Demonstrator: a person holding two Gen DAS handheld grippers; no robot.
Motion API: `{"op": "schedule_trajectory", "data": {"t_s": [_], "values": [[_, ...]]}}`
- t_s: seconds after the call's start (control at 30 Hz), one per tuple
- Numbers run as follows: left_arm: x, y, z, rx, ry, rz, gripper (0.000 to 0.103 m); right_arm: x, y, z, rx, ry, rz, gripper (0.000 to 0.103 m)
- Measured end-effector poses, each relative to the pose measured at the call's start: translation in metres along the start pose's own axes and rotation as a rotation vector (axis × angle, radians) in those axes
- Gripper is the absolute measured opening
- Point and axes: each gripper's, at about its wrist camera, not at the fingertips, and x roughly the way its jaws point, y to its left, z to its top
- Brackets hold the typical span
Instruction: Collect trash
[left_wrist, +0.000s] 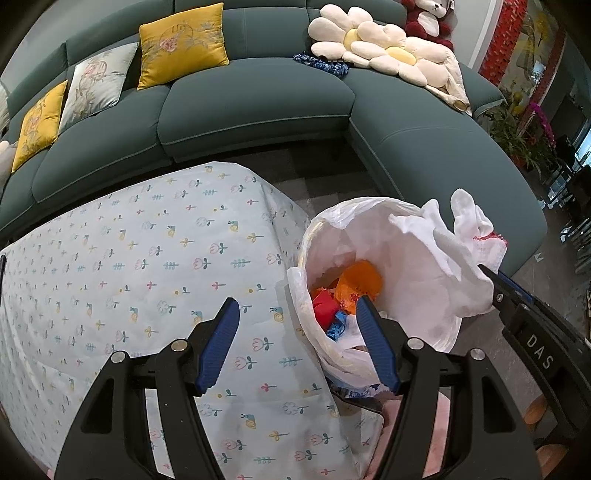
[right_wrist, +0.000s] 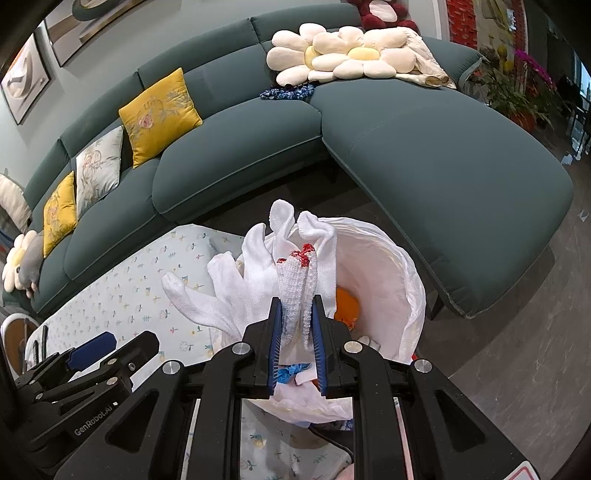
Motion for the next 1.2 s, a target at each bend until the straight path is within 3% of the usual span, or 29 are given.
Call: {"op": "schedule_trajectory", "data": {"t_s": [0.23,0.77,0.9,1.0,1.07,1.2], "values": [[-0.001,0.006,-0.001,-0.010,-0.003,0.009,0.062,0.001,0.003,0.000,-0.010,0.003,0.000,0.016],[-0.010,0.018,-0.011,-0.024,-0.013,0.038,0.064,-0.013,0.018,-0.001,-0.057,-0.035,-0.017,0.052],[-0.015,0.021,-0.015,-0.020,-0.023,0.053,0.067,-0.017,0.022,-0.003,-0.087,-0.043,-0.023,0.053],[-0.020,0.022,-0.018,-0.014,-0.033,0.062,0.068,-0.023,0.025,-0.007,-0.104,-0.051,-0.026,0.061],[-0.023,0.022,-0.021,-0.003,-0.043,0.078,0.070,-0.025,0.025,-0.010,-0.120,-0.057,-0.034,0.067],[-0.027,0.021,-0.031,0.033,-0.063,0.121,0.079,-0.030,0.026,-0.020,-0.162,-0.064,-0.052,0.069]]}}
